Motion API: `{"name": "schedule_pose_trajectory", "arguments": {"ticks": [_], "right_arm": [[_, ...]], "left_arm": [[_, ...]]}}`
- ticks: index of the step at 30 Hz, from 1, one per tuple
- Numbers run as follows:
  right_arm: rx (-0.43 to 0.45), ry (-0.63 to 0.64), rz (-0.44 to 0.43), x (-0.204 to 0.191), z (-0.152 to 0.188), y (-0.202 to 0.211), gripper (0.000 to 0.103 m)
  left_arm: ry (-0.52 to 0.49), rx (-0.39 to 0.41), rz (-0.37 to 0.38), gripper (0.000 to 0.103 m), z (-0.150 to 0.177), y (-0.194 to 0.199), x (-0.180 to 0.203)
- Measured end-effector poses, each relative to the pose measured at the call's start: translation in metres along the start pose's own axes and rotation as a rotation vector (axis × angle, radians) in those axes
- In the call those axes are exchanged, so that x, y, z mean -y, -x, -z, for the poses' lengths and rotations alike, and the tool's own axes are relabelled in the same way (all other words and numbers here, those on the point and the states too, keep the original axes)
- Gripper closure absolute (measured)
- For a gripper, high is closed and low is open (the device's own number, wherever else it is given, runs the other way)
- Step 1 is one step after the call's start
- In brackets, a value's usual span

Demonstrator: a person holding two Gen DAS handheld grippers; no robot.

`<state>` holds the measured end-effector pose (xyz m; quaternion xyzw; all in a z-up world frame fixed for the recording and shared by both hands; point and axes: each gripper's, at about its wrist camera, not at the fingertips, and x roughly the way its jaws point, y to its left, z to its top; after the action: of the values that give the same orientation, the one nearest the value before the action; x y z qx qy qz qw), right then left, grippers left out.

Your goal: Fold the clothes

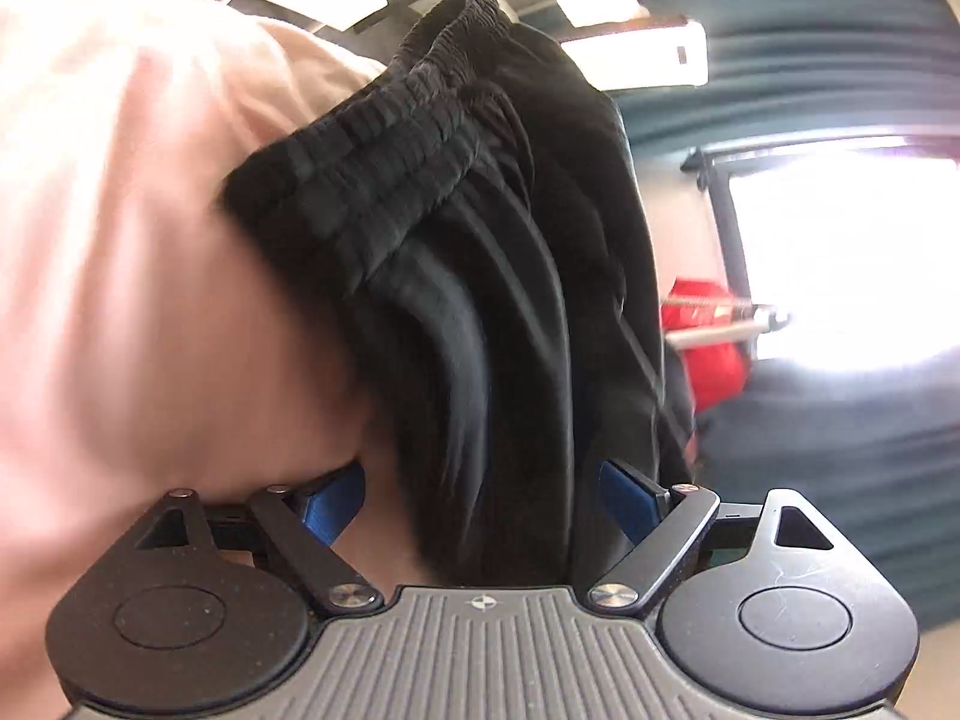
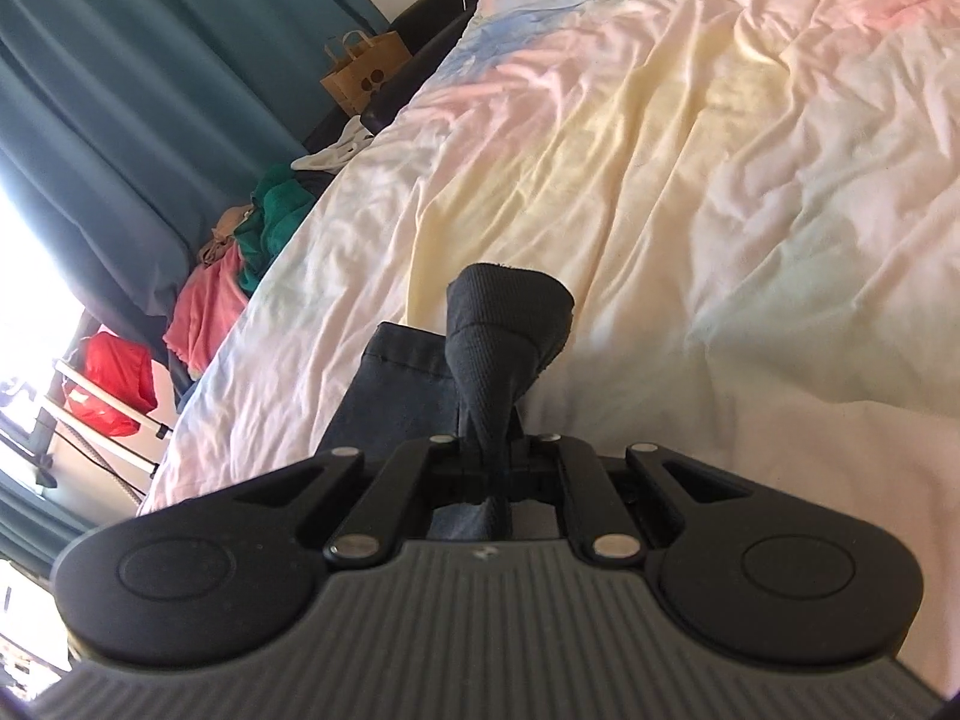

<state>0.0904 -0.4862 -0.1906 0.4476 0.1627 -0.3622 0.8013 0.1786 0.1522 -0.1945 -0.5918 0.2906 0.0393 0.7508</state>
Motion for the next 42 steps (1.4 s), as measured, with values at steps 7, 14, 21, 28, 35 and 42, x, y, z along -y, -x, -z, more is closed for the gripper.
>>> {"name": "schedule_pose_trajectory", "arguments": {"ticks": [7, 14, 21, 28, 35, 42], "right_arm": [[0.026, 0.02, -0.012, -0.004, 0.002, 0.001, 0.096], [0.029, -0.038, -0.049, 0.004, -0.006, 0.006, 0.096], [0.001, -0.049, -0.075, -0.006, -0.025, 0.005, 0.096], [-0.115, -0.053, -0.052, -0.057, -0.061, -0.017, 0.096], [0.151, 0.139, -0.486, -0.174, -0.11, 0.064, 0.096], [0.129, 0.195, -0.35, -0.073, -0.095, 0.053, 0.096]], "left_arm": [[0.02, 0.027, 0.009, 0.088, -0.02, -0.008, -0.002], [-0.126, 0.187, 0.047, 0.093, -0.044, 0.052, 0.039], [-0.18, 0.197, 0.037, 0.095, -0.098, 0.134, 0.062], [-0.207, 0.154, 0.003, 0.095, -0.111, 0.173, 0.034], [-0.185, 0.154, 0.058, 0.095, -0.11, 0.174, 0.017], [-0.191, 0.134, 0.07, 0.095, -0.112, 0.173, -0.015]]}}
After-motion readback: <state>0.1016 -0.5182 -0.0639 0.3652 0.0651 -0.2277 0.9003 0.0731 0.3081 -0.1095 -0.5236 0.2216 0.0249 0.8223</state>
